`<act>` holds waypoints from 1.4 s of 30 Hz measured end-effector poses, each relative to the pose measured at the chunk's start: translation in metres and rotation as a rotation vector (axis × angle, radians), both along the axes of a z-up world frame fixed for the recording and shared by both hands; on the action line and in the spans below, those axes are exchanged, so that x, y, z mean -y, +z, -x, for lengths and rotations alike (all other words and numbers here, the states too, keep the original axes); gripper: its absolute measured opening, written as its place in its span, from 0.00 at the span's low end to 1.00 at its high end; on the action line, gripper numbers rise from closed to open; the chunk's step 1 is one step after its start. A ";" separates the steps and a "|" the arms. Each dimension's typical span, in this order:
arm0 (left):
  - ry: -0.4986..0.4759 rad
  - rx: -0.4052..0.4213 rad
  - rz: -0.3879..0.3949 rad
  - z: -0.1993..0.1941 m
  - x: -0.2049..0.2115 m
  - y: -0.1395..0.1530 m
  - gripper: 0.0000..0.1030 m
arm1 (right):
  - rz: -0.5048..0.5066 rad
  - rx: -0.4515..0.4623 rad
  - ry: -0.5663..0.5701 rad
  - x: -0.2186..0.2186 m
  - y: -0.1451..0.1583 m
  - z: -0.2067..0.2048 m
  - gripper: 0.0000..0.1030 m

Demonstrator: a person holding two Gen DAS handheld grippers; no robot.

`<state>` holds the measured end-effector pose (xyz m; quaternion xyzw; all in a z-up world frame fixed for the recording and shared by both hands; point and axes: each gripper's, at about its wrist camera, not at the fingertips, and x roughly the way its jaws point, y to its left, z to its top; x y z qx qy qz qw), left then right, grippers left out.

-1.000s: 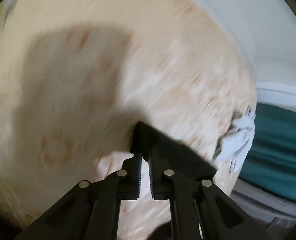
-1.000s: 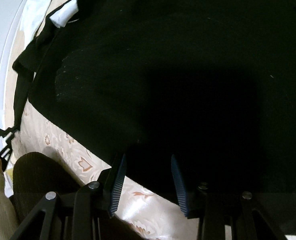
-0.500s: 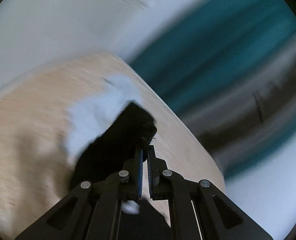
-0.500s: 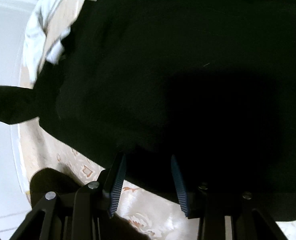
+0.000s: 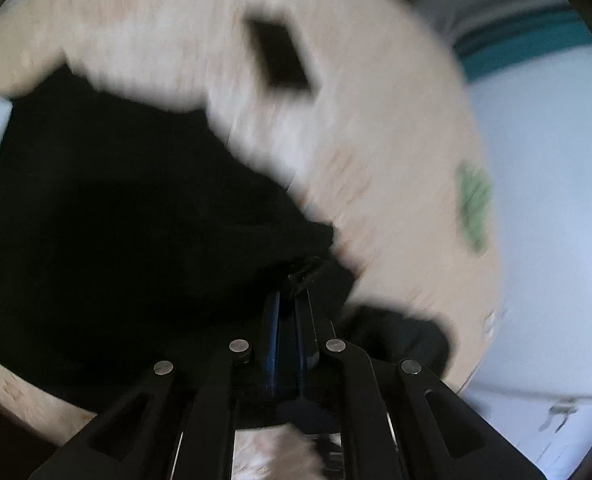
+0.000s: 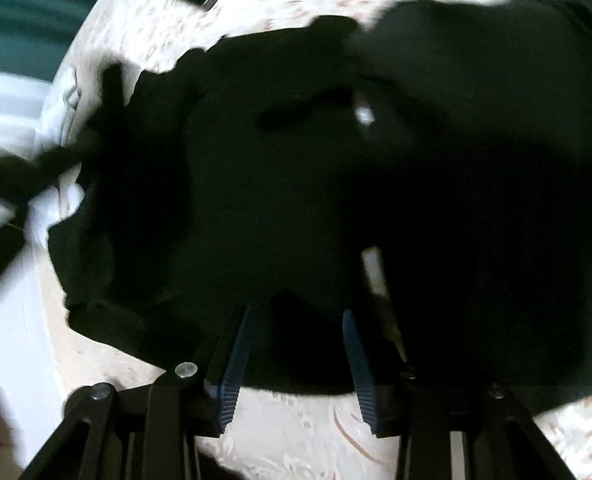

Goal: Fold clothes

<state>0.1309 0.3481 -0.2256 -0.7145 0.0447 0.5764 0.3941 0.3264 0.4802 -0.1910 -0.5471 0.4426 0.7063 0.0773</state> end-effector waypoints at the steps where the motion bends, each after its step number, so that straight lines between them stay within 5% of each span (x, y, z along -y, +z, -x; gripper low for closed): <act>1: -0.022 0.036 0.021 -0.010 0.003 -0.013 0.12 | 0.000 -0.006 -0.007 -0.002 0.001 -0.003 0.39; 4: -0.041 0.166 0.001 -0.022 0.022 -0.028 0.37 | -0.002 -0.026 0.003 -0.003 0.005 -0.002 0.41; 7: 0.042 0.221 -0.146 0.000 0.068 -0.011 0.59 | -0.004 -0.100 0.024 -0.003 0.022 0.012 0.41; 10: 0.219 0.136 -0.172 0.043 0.125 0.005 0.70 | -0.028 -0.173 0.054 -0.004 0.041 0.029 0.45; 12: 0.355 0.071 -0.172 0.075 0.166 0.014 0.70 | -0.077 -0.183 0.077 -0.003 0.047 0.047 0.62; 15: 0.504 0.055 -0.171 0.103 0.216 0.015 0.71 | -0.130 -0.163 0.092 -0.005 0.045 0.068 0.62; 23: 0.744 0.074 -0.165 0.118 0.295 -0.014 0.71 | -0.079 -0.162 0.042 -0.014 0.021 0.093 0.60; 29: 0.775 0.090 -0.198 0.116 0.304 -0.030 0.71 | -0.138 -0.138 0.082 -0.002 0.030 0.101 0.55; 36: 0.811 0.042 -0.253 0.115 0.307 -0.030 0.71 | 0.030 -0.147 -0.048 -0.015 0.033 0.083 0.55; 42: 0.795 -0.034 -0.274 0.109 0.306 -0.025 0.71 | -0.005 -0.097 -0.021 -0.008 0.024 0.087 0.49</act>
